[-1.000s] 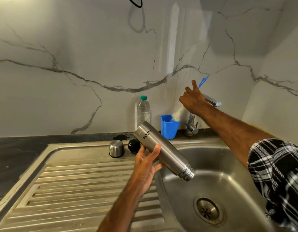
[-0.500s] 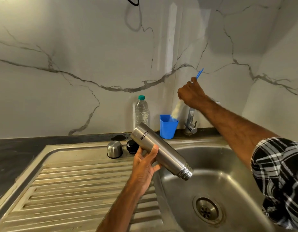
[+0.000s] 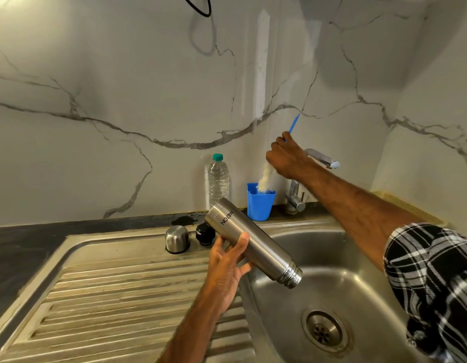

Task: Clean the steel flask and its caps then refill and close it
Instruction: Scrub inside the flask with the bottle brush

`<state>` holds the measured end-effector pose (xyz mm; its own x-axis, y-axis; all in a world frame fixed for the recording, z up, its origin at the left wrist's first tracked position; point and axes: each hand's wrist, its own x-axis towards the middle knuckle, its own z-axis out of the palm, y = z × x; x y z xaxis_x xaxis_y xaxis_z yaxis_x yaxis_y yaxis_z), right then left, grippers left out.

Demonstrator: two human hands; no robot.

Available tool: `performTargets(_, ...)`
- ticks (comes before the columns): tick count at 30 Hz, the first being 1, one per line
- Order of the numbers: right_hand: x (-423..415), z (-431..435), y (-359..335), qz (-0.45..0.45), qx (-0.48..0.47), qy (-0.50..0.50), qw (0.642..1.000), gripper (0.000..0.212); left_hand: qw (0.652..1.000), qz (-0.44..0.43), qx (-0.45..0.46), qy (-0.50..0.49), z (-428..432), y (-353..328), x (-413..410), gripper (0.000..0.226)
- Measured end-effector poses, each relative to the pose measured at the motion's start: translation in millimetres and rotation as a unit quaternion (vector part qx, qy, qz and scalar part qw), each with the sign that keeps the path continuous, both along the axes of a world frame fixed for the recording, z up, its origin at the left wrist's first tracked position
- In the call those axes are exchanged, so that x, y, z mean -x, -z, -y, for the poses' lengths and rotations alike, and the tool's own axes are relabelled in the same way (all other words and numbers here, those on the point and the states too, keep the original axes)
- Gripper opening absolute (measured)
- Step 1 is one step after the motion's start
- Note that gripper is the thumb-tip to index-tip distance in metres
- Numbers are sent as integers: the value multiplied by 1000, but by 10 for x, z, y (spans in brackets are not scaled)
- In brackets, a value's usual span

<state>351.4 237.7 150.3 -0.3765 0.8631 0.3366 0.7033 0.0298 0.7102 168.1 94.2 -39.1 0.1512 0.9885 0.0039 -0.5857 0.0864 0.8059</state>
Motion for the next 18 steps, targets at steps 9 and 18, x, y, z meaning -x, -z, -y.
performTargets(9,-445,320,-628,-132,-69,25,988,28,1000,22,5,-2,2,-29,-10,71)
performTargets(18,-971,1105,-534,-357,-143,1,923,34,999,29,-12,-14,103,-188,40,118)
